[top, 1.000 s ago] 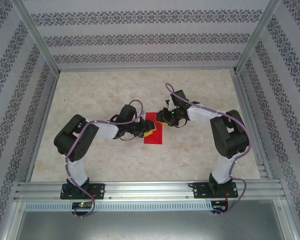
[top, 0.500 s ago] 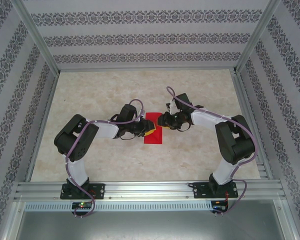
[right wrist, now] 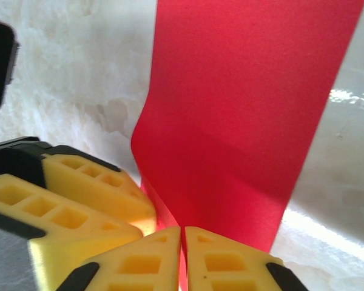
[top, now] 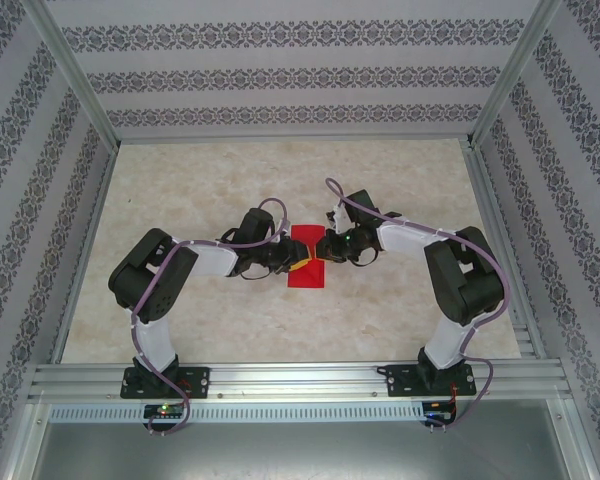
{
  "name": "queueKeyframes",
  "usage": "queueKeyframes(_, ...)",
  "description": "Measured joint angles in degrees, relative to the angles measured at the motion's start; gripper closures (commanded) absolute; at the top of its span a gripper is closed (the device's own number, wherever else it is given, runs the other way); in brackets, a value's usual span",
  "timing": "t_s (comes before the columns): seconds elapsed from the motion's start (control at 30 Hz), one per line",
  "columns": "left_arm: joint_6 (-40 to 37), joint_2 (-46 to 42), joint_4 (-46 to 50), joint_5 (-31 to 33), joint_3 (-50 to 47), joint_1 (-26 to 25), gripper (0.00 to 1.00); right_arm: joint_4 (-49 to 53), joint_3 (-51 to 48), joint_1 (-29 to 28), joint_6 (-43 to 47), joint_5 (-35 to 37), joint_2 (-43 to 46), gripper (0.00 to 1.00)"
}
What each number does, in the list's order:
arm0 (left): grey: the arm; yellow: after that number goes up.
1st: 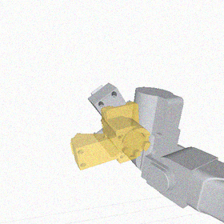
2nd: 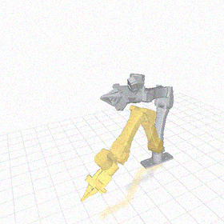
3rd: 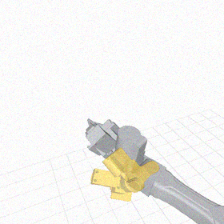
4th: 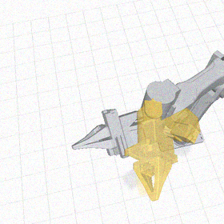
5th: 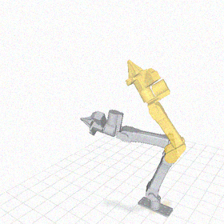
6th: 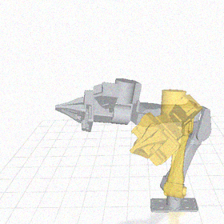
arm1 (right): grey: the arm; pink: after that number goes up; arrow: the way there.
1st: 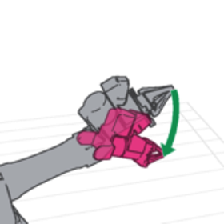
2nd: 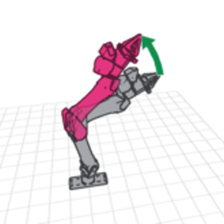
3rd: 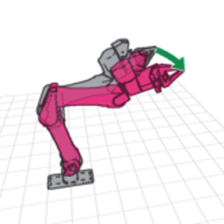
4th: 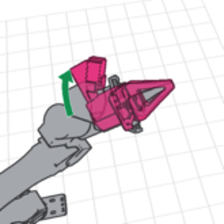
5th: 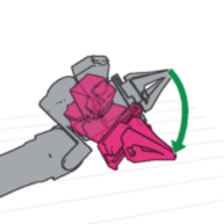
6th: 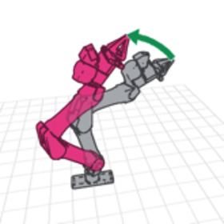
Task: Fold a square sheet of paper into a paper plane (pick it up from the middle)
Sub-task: Fold the triangle a second time at the center of the table.
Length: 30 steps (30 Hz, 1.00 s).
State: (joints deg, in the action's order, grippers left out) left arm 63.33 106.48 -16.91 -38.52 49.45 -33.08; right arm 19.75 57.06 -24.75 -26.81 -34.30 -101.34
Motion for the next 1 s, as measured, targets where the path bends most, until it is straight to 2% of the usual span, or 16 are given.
queueKeyframes(1.0,-0.02,3.74,-0.15,-1.36,3.13,0.0,0.75,1.09,2.47,0.02,1.7,6.14,-5.86,0.91)
